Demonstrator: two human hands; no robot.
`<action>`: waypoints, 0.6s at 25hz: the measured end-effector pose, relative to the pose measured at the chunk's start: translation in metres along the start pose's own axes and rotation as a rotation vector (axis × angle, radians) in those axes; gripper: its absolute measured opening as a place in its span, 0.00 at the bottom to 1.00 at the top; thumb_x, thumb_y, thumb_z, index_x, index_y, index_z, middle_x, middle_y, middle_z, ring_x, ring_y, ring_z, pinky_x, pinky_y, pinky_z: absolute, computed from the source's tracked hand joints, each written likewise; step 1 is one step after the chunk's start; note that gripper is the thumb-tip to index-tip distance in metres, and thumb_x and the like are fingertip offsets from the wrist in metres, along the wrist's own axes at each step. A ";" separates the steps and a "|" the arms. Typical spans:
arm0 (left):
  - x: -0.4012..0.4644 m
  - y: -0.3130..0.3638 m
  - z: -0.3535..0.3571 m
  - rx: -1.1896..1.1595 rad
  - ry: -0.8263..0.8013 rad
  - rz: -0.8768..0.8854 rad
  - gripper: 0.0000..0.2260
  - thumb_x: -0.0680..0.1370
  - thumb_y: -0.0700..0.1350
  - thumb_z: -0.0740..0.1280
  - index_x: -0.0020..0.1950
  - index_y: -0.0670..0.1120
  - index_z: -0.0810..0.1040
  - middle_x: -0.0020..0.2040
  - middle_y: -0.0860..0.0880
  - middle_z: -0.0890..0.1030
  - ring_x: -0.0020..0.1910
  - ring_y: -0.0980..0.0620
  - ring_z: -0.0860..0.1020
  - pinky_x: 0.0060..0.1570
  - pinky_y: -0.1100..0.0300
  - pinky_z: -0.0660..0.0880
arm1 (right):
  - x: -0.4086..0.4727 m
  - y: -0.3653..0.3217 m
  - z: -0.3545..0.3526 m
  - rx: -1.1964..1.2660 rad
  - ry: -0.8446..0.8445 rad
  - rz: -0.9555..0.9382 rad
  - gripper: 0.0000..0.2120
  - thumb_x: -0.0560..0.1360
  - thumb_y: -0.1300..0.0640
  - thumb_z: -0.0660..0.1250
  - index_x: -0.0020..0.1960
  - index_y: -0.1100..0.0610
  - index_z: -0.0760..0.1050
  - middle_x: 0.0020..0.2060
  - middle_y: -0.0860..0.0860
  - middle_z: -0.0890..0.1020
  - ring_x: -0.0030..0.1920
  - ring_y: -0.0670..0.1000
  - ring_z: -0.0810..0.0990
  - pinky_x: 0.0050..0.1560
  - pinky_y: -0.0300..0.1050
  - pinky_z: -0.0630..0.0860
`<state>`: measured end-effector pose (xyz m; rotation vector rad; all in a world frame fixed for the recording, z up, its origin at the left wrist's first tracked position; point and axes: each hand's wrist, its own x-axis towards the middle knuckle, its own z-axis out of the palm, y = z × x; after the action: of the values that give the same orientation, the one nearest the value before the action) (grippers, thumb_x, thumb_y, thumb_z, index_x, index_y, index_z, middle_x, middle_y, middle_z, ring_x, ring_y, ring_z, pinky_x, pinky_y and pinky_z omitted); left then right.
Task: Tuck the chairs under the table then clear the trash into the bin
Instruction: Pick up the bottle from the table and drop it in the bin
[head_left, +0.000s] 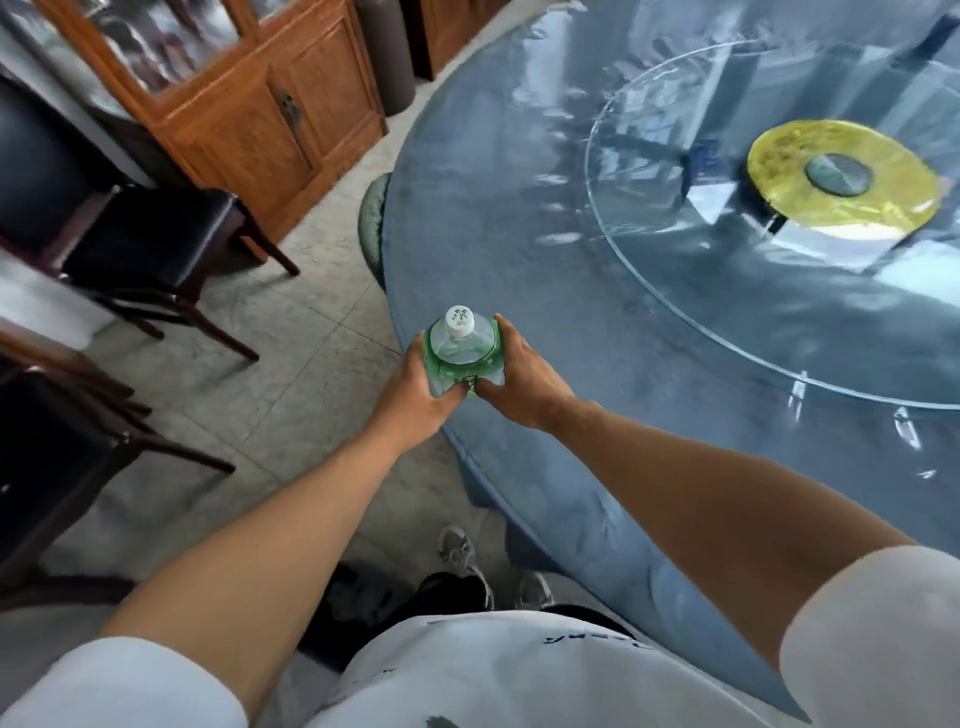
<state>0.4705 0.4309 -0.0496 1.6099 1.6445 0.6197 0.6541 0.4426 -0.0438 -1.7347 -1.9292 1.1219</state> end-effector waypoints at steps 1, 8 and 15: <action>-0.013 -0.004 -0.003 0.013 0.008 -0.027 0.33 0.75 0.49 0.76 0.75 0.52 0.64 0.69 0.51 0.76 0.66 0.52 0.75 0.58 0.62 0.68 | -0.006 -0.004 0.006 -0.006 -0.023 -0.013 0.48 0.76 0.47 0.72 0.83 0.55 0.45 0.80 0.54 0.63 0.77 0.56 0.66 0.73 0.50 0.66; -0.098 -0.045 -0.042 0.023 0.099 -0.071 0.34 0.74 0.50 0.76 0.76 0.51 0.64 0.69 0.51 0.75 0.67 0.51 0.75 0.61 0.58 0.71 | -0.052 -0.050 0.066 -0.042 -0.106 -0.081 0.47 0.76 0.48 0.72 0.83 0.55 0.46 0.79 0.55 0.65 0.75 0.57 0.68 0.73 0.52 0.69; -0.203 -0.132 -0.092 -0.076 0.071 -0.136 0.34 0.74 0.53 0.76 0.76 0.55 0.63 0.67 0.55 0.77 0.64 0.55 0.77 0.64 0.53 0.74 | -0.112 -0.107 0.166 -0.152 -0.185 -0.092 0.47 0.77 0.47 0.71 0.83 0.52 0.43 0.80 0.55 0.62 0.75 0.58 0.69 0.73 0.56 0.70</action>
<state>0.3033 0.2328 -0.0610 1.4233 1.7448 0.6672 0.4903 0.2852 -0.0441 -1.6468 -2.2343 1.1662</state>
